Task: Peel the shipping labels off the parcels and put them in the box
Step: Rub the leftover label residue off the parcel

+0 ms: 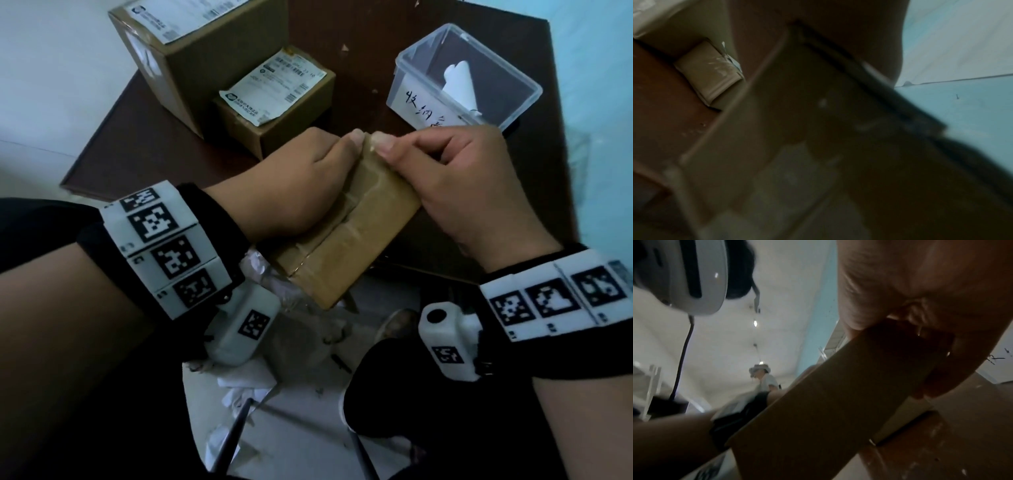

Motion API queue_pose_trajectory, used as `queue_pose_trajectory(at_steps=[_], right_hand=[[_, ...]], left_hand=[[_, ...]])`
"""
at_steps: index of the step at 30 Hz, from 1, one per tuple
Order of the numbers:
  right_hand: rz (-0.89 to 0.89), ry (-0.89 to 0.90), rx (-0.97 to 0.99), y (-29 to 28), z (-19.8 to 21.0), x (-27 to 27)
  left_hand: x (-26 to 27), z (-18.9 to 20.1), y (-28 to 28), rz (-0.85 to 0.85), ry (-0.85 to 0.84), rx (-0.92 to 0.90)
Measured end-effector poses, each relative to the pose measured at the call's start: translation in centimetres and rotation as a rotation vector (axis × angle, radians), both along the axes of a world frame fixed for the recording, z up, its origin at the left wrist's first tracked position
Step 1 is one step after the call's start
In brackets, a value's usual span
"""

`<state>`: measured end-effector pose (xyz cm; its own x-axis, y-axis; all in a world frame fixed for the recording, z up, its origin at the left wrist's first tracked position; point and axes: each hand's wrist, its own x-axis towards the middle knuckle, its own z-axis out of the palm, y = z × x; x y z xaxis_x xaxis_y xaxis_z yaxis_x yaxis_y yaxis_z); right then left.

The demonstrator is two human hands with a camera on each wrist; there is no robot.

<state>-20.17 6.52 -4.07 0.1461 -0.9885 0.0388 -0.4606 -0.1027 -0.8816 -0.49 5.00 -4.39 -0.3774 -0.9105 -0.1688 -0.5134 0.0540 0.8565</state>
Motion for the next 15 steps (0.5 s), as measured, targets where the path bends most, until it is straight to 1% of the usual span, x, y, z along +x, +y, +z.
queue_pose_trajectory(at_steps=[2,5,8,11,13,15], right_hand=[[-0.003,0.076,-0.059,0.21,-0.3,0.49],[0.027,0.119,-0.068,0.07,-0.56,0.49],[0.107,0.133,-0.007,-0.15,-0.24,0.19],[0.172,0.132,0.084,-0.09,0.33,-0.16],[0.137,0.127,0.055,0.08,0.37,-0.08],[0.06,0.162,-0.031,0.3,0.03,0.28]], left_hand=[[-0.08,-0.3,-0.08,-0.033,-0.027,0.023],[-0.06,-0.37,-0.22,-0.047,-0.076,0.051],[0.18,-0.19,-0.4,-0.053,-0.125,0.047],[0.46,-0.19,-0.54,-0.065,-0.138,0.061],[0.32,-0.16,-0.44,-0.057,-0.132,0.067],[0.05,-0.14,-0.3,-0.045,-0.123,0.044]])
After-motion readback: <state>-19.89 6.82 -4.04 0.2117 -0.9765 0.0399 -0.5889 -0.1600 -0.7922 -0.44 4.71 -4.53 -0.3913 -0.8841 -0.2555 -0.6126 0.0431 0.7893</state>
